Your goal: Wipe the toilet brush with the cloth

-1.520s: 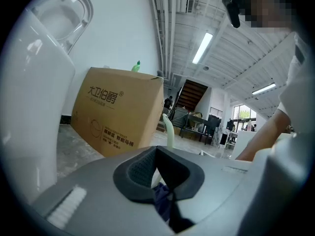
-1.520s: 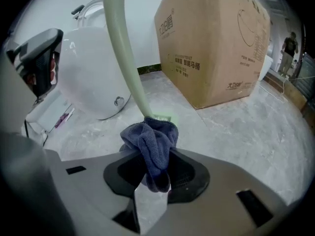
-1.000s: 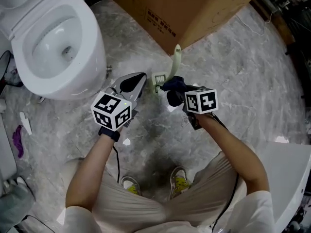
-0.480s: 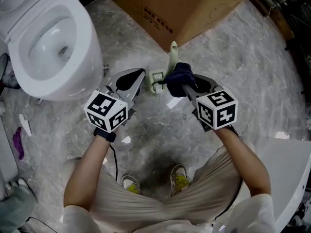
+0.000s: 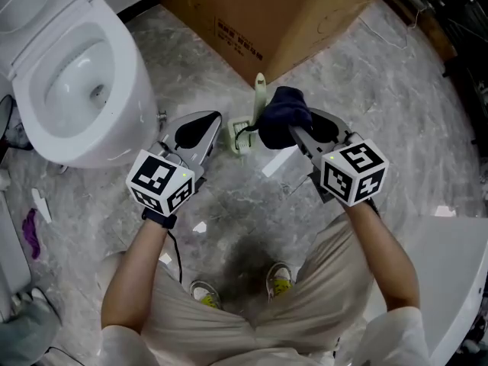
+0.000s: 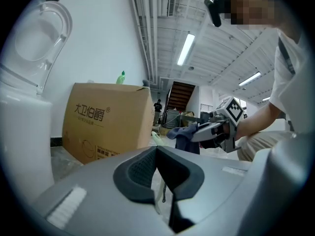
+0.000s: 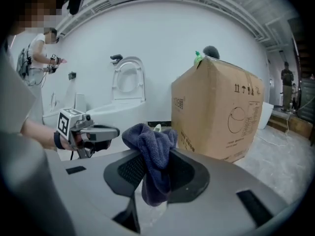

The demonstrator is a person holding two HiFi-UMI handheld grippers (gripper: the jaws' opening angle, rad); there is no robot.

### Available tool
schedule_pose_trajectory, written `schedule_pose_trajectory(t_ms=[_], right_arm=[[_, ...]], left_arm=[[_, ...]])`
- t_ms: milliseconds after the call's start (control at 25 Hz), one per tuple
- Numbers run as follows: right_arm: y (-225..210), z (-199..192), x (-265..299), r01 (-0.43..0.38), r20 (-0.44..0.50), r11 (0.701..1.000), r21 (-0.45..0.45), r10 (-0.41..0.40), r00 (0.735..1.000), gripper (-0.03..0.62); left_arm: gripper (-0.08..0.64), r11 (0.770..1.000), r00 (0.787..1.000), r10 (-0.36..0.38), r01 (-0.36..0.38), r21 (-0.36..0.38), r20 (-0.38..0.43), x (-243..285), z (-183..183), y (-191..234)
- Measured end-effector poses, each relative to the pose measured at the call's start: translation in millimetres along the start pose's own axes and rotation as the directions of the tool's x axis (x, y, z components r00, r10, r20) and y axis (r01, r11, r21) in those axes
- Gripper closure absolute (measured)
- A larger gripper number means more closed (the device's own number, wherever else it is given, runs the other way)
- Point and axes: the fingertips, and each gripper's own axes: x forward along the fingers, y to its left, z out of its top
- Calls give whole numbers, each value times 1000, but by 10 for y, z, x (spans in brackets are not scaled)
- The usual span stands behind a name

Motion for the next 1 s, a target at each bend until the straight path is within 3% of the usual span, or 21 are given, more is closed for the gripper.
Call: schedule_pose_trajectory(t_ms=[160,320,560,720,1000], right_arm=[[-58,229,80,-3,81,997,79,-4,997,480],[-99,316,71,-21,116,999,49,15,993,480],[-125,264,9,-2,110,1000,28,-1,994,480],[63,233,82,-36,90,999,-22,38,995,480],[277,204,376,-53,40,997,-52,55,998,479]], left_arm=[[561,999,1000,-8,8,37,-1,-2,30,-55],[561,999,1000,14,-14,42,3,21,31,-21],[561,999,1000,17,-16,45,-10,-38,-17,-5],[561,998,1000,13,-13,54,-8,-72,35,-56],[561,991,999,-14,9,131,37,31,253,-189]])
